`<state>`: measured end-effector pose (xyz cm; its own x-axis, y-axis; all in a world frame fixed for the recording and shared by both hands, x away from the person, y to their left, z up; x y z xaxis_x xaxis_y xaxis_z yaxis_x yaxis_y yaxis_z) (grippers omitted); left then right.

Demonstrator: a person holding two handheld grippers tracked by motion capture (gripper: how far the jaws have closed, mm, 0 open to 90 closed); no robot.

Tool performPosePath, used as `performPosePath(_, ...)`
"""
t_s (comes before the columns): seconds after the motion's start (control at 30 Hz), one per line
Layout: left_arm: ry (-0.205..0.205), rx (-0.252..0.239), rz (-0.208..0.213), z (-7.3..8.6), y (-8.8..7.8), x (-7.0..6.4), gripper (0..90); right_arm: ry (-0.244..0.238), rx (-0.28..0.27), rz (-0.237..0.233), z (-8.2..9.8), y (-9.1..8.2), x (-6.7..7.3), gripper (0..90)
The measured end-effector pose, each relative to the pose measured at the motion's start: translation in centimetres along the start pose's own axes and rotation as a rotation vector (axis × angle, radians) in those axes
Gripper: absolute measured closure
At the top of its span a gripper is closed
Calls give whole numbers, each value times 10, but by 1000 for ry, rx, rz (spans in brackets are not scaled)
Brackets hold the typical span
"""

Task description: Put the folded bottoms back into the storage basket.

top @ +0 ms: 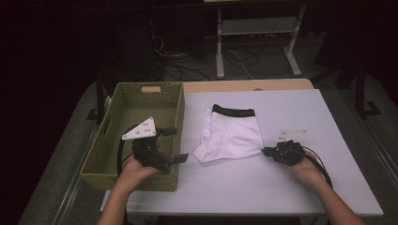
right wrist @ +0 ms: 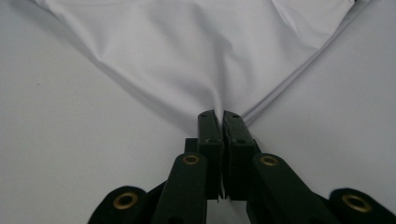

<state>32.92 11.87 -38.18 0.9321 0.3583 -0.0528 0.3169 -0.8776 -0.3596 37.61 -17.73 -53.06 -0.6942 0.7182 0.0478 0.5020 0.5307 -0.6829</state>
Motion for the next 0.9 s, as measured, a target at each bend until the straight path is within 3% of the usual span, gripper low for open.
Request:
performPosePath(0.37, 1, -1, -3, 0, 0, 0, 2, -25, 13, 3, 6, -16, 7, 862)
performPosePath(0.9, 7, -1, 1, 0, 0, -1, 2, -11, 21, -2, 28, -45, 16, 861)
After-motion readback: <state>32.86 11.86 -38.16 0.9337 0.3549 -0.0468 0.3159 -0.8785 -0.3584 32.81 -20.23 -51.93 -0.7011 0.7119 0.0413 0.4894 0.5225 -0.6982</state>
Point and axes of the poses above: each handheld gripper's, and its own axes: y roughly forward along the jaws, z roughly out of its underside, x roughly to its left, the point moved 10 cm from there along y, roughly forward along the jaws, and after that the axes turned 3 degrees about y, right-handed, at the moved point
